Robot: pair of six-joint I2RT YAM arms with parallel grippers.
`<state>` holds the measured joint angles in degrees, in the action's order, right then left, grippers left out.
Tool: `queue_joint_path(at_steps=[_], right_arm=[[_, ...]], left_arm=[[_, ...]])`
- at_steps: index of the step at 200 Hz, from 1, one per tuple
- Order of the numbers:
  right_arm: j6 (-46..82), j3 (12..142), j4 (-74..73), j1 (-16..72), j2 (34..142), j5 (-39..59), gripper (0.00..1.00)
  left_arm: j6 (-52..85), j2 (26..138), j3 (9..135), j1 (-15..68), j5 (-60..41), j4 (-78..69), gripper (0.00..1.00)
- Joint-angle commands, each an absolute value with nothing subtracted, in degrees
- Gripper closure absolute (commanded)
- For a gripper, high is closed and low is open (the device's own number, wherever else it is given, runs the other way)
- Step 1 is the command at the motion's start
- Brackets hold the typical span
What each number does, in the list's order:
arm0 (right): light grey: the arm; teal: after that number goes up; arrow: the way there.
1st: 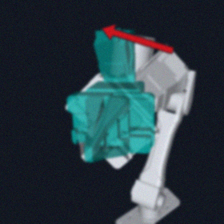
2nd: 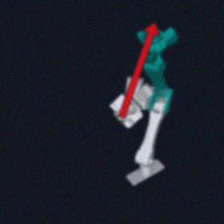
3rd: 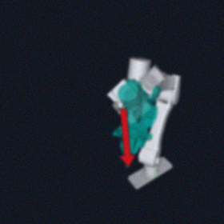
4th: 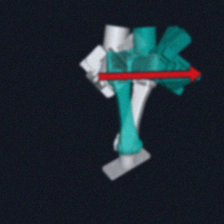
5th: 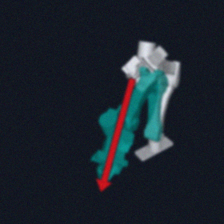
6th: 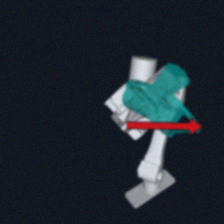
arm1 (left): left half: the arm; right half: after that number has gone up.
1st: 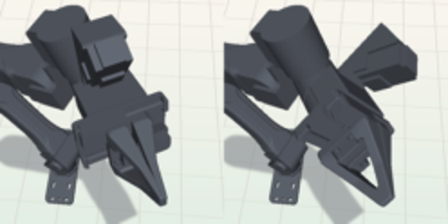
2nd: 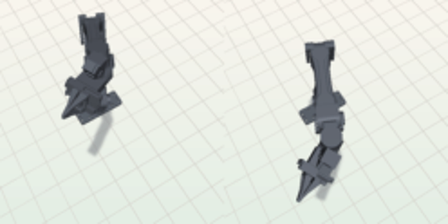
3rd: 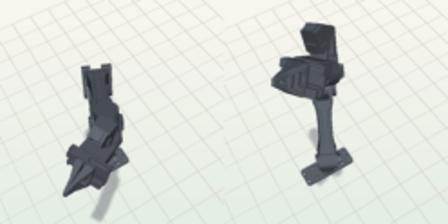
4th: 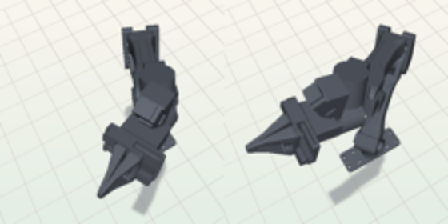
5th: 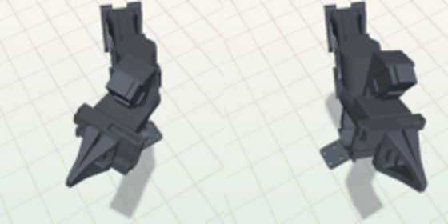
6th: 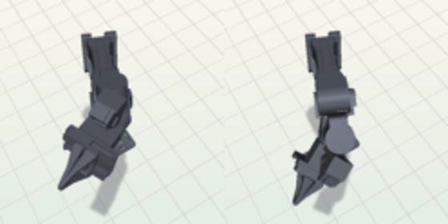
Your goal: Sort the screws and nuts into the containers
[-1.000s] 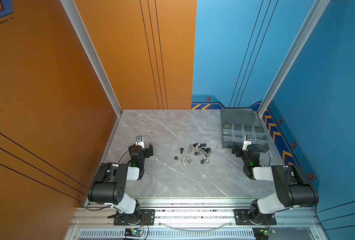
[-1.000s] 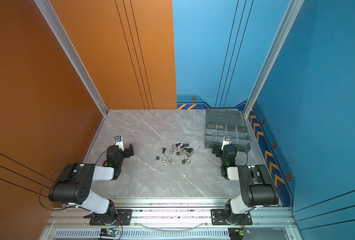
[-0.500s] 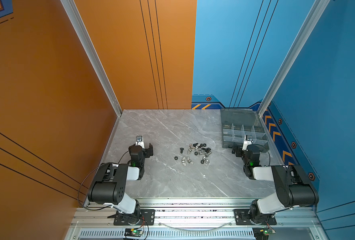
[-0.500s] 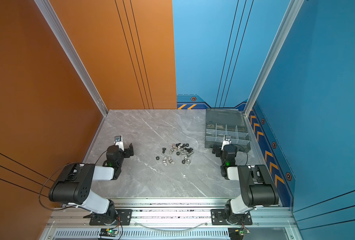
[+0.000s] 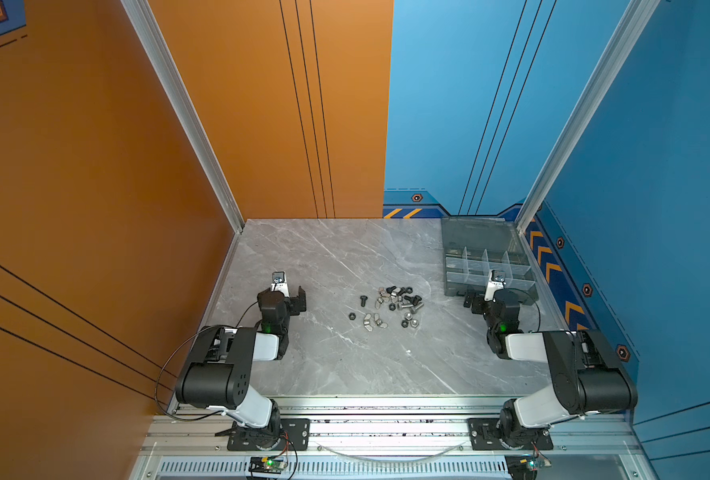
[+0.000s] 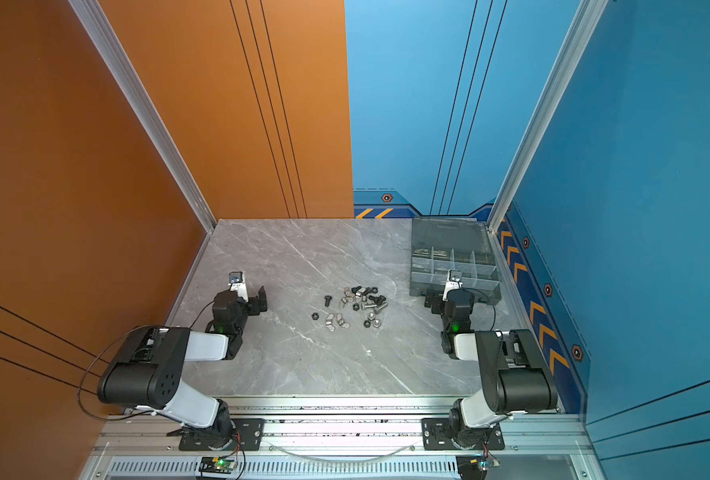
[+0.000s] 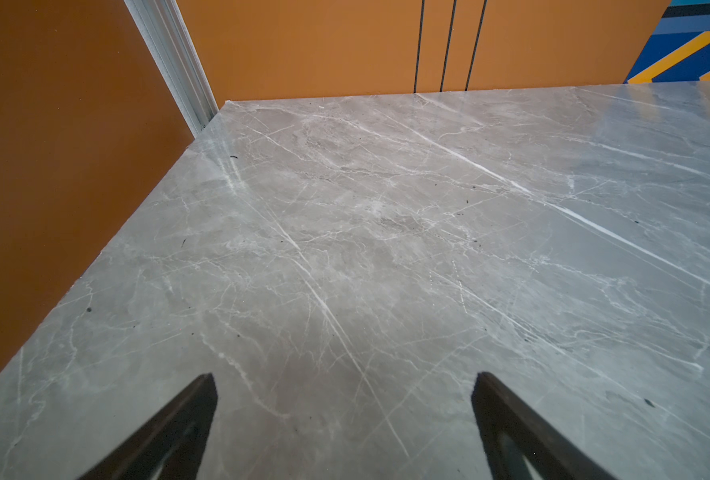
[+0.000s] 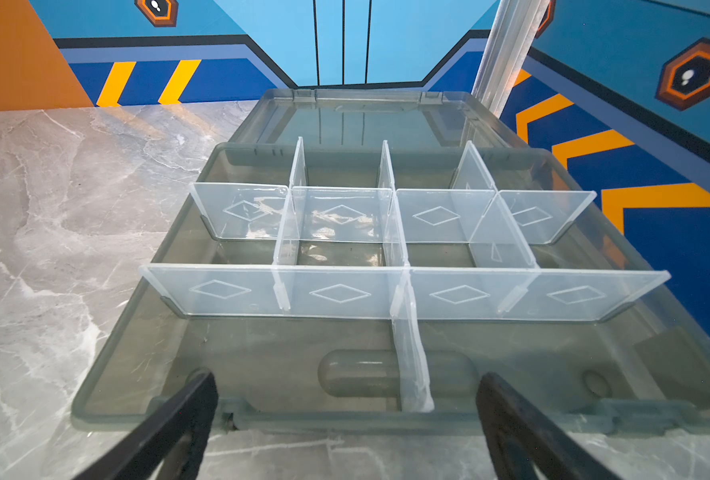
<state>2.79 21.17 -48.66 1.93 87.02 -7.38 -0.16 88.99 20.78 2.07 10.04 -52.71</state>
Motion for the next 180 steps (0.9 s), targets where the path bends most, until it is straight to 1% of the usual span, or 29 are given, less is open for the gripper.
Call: queue_joint_path(at_steps=[1,40,76,97,117,146,163,180], right_arm=[[2.48,21.88,-49.41,2.28,87.7,-8.12,0.0],[2.59,22.26,-48.33,2.24,86.82,-8.14,0.0],[1.86,24.48,-40.22,2.45,82.38,-6.31,0.01],[3.49,27.02,-29.65,2.63,76.97,-5.03,0.0],[5.22,28.99,-22.1,2.88,72.84,-0.81,0.0],[10.0,33.88,-10.05,4.01,68.64,6.01,0.0],[11.6,37.5,-2.45,5.66,67.44,10.36,0.0],[11.64,41.56,4.86,8.27,67.32,14.66,0.0]], left_arm=[[-0.14,89.47,21.85,2.29,10.89,-52.38,0.02],[-0.51,89.51,21.81,2.43,10.23,-52.35,0.02],[-0.42,89.51,21.93,1.86,8.99,-52.3,0.02],[-0.64,88.75,21.88,1.8,7.7,-52.05,0.02],[-0.88,84.28,22.15,2.28,8.91,-47.92,0.02],[-1.96,73.48,22.48,4.65,11.68,-39.56,0.02],[3.69,67.03,24.76,5.14,9.15,-31.38,0.02],[10.52,63.33,28.75,6.64,6.99,-21.61,0.02]])
